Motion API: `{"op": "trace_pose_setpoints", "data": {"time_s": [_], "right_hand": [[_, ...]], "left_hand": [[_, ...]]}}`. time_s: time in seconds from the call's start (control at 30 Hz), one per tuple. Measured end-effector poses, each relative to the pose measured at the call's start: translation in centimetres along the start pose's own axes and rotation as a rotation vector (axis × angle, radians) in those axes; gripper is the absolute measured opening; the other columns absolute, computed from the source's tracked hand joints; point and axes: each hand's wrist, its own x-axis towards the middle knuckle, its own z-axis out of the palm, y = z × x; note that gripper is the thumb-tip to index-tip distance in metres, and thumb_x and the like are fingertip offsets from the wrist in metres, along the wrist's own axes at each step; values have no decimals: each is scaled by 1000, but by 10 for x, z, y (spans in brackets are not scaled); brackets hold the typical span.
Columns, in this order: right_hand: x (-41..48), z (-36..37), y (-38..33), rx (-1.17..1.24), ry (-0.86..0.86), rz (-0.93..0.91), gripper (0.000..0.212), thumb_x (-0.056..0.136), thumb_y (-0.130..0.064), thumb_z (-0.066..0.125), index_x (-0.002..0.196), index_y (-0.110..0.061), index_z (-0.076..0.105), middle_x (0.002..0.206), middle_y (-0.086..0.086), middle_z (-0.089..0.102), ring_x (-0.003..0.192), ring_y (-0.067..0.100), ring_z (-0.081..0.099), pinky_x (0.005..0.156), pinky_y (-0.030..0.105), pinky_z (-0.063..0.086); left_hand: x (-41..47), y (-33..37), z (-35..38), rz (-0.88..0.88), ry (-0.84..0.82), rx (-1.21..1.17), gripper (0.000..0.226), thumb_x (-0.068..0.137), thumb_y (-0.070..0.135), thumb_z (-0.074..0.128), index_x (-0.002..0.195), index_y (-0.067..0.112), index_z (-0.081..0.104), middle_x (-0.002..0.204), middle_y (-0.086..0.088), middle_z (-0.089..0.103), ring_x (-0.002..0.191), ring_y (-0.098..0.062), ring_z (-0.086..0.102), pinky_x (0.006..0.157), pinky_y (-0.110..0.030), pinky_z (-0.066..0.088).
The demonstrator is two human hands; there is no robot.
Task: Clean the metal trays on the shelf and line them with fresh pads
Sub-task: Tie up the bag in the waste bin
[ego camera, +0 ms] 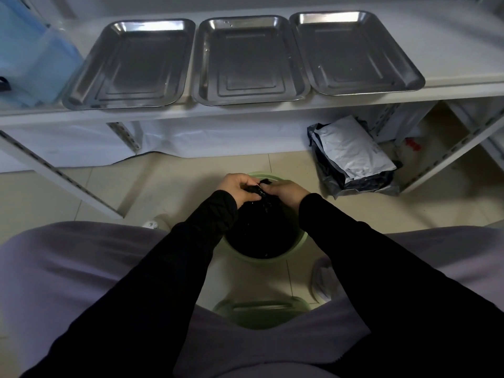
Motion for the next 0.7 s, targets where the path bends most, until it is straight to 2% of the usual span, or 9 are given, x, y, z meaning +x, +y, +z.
{"op": "trace_pose_setpoints", "data": {"time_s": [0.07,0.13,0.2,0.27,0.33,0.43,0.57,0.63,0.7], "right_hand": [[5,-3,2,37,22,-23,9,90,-8,61,85,-5,67,62,-3,70,72,22,59,78,30,50],[9,-5,4,17,56,-38,21,85,-1,65,69,-15,60,44,-12,62,61,12,56,68,21,45],[8,-4,3,-23,68,-62,26,83,1,66,67,-17,57,49,-9,61,55,7,55,65,18,42],[7,-3,2,-39,81,-87,28,85,2,62,66,-16,54,60,-1,55,57,9,50,61,18,40],[6,0,0,-41,87,-132,30,89,4,56,66,-15,50,64,1,50,58,11,46,60,20,40],[6,6,-2,-33,86,-140,30,93,1,49,70,-17,44,69,2,51,63,14,48,65,25,41],[4,12,-4,17,81,-75,6,93,-13,56,99,-11,55,87,8,58,86,23,56,78,32,44],[2,10,-3,92,40,-51,33,90,-16,61,120,-4,55,101,12,62,93,26,60,82,34,50],[1,7,-2,116,-10,-55,28,90,-14,62,116,-4,60,96,10,66,88,25,64,86,35,51]], "left_hand": [[1,-1,-1,-11,0,18,28,72,-14,71,99,-11,66,102,-11,66,94,-19,57,100,-32,45],[0,-1,-3,-24,-18,34,19,72,-13,71,86,-1,66,82,2,59,85,-19,56,92,-29,45],[1,-3,-4,-14,8,58,36,72,-11,72,73,19,52,80,5,53,87,-18,52,81,-22,45],[2,-3,-3,-15,48,61,41,72,-6,74,75,22,45,90,-1,51,90,-16,49,72,-16,40],[2,-3,-2,-73,47,47,30,74,3,76,91,14,54,99,-4,52,92,-16,50,76,-20,41],[3,-2,0,-112,19,40,37,78,6,74,113,-1,62,97,-7,59,90,-17,55,77,-20,43],[4,-3,2,-74,63,83,33,78,1,73,109,-4,63,94,-7,57,90,-16,54,83,-22,43],[5,-4,2,-54,70,94,32,77,0,73,107,-5,64,93,-6,57,90,-16,53,85,-21,41],[4,-4,3,-23,66,85,30,76,-2,73,105,-5,66,92,-6,58,89,-16,54,83,-20,41]]}}
